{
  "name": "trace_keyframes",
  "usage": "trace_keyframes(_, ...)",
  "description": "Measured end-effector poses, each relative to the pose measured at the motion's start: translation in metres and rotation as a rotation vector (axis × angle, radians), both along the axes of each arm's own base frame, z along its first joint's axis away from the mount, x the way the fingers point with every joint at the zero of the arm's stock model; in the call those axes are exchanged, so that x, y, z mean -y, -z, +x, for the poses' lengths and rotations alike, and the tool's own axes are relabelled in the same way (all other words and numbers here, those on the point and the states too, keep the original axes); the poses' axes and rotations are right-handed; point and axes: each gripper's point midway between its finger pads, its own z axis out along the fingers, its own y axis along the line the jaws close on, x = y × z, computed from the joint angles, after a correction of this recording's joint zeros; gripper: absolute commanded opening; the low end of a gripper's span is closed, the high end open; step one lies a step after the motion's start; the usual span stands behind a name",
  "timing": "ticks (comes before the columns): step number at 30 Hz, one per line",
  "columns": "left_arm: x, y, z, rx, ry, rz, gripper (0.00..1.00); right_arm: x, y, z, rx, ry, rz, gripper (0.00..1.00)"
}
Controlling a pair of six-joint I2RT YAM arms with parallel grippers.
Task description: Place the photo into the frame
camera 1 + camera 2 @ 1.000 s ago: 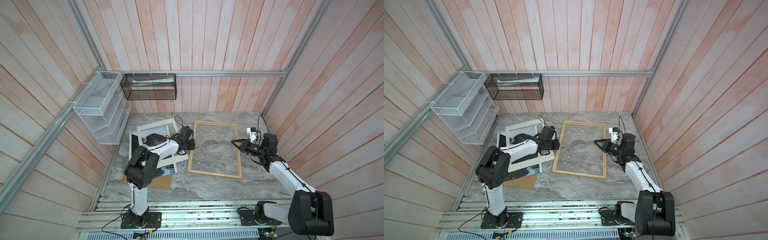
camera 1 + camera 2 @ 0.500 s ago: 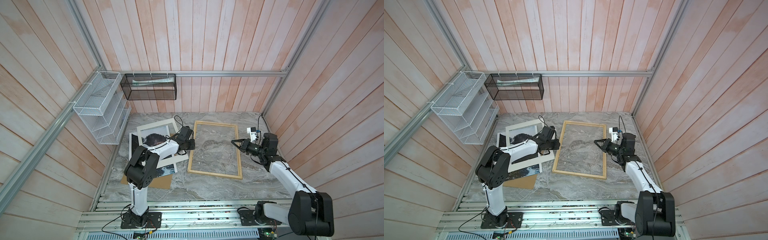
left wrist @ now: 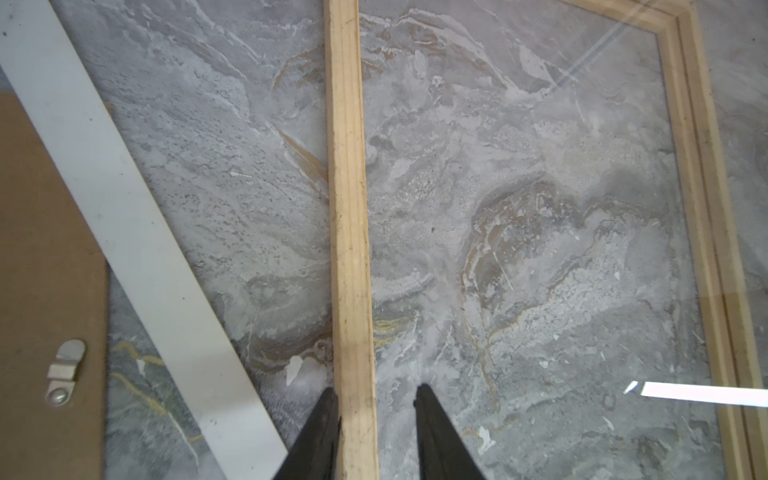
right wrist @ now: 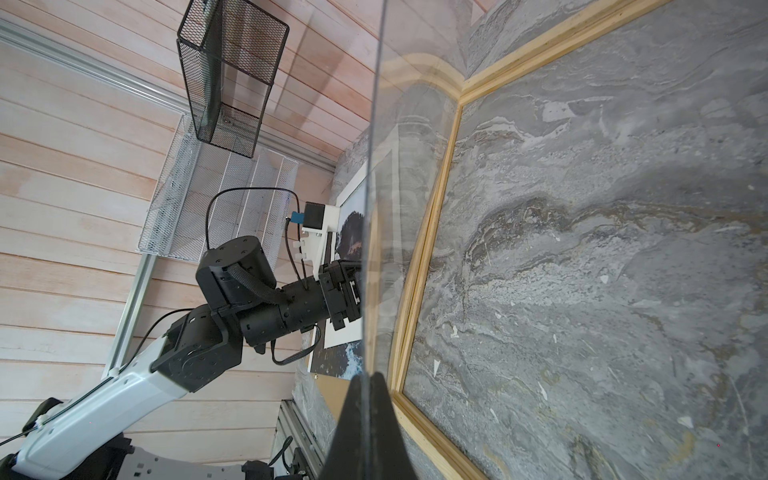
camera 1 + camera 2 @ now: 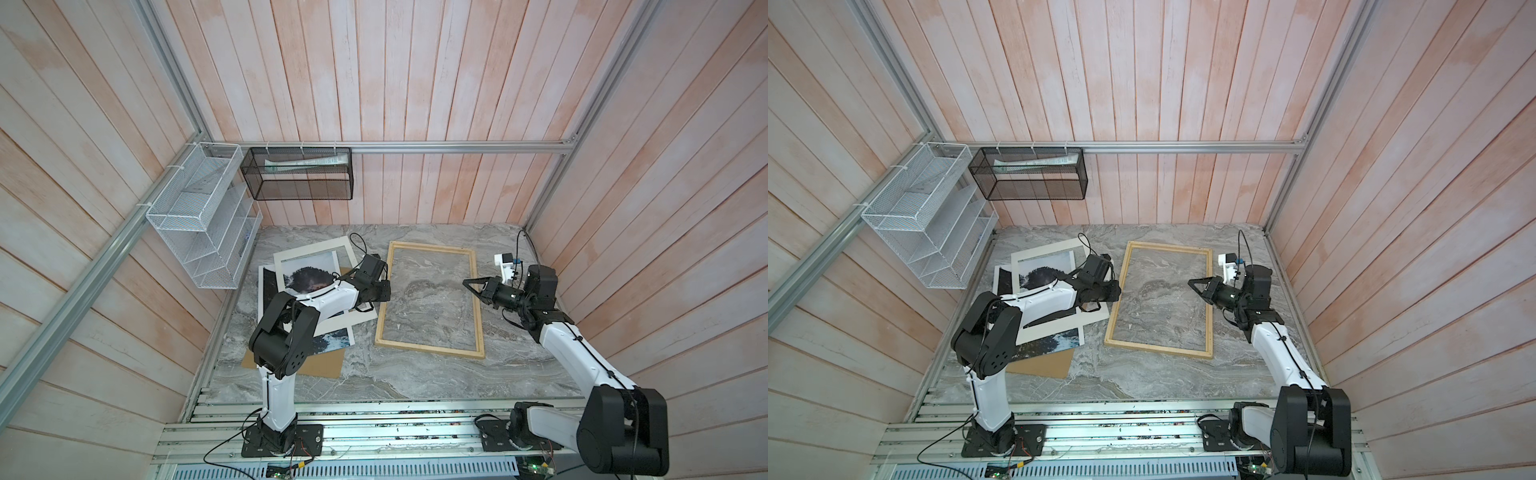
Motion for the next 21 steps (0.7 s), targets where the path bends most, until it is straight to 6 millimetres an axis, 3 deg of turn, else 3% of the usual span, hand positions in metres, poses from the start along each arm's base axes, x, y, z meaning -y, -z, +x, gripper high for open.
trace_keyframes(13, 0.0, 0.003, -0.002, -0.008, -0.003, -0.001, 0.34, -0.002, 0.0, -0.001, 0.008, -0.008, 0.018, 0.0)
trace_keyframes(21, 0.002, 0.002, -0.003, -0.008, 0.0, -0.007, 0.34, -0.004, 0.01, 0.0, 0.002, -0.015, 0.022, 0.0)
